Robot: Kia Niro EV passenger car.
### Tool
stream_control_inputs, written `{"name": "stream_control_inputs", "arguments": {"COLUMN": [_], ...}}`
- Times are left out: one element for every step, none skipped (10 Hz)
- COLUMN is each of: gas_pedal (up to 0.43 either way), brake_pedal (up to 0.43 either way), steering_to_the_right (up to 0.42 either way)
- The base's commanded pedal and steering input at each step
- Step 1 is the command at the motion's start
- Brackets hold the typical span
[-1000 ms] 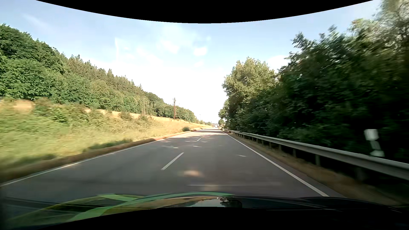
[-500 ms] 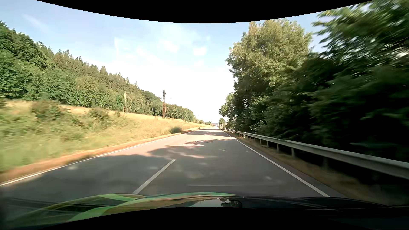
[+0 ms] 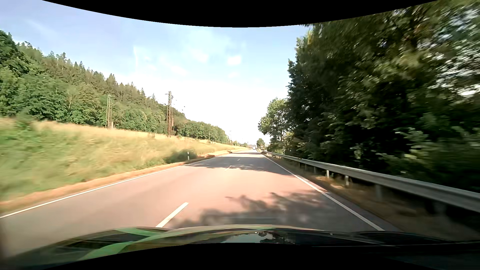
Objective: Follow the waypoints while adhering to traffic rules and regulations
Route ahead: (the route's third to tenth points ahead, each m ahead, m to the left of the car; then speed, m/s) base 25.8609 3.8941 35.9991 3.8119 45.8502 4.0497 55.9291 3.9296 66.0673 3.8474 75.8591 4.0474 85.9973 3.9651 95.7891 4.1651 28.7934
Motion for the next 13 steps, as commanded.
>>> {"name": "stream_control_inputs", "arguments": {"gas_pedal": [0.240,0.260,0.287,0.287,0.299,0.319,0.331,0.339,0.358,0.370,0.378,0.378,0.378], "brake_pedal": [0.000,0.000,0.000,0.000,0.000,0.000,0.000,0.000,0.000,0.000,0.000,0.000,0.000], "steering_to_the_right": [0.000,0.000,0.000,0.000,0.000,0.000,0.000,0.000,0.000,0.000,0.000,0.000,0.000]}}
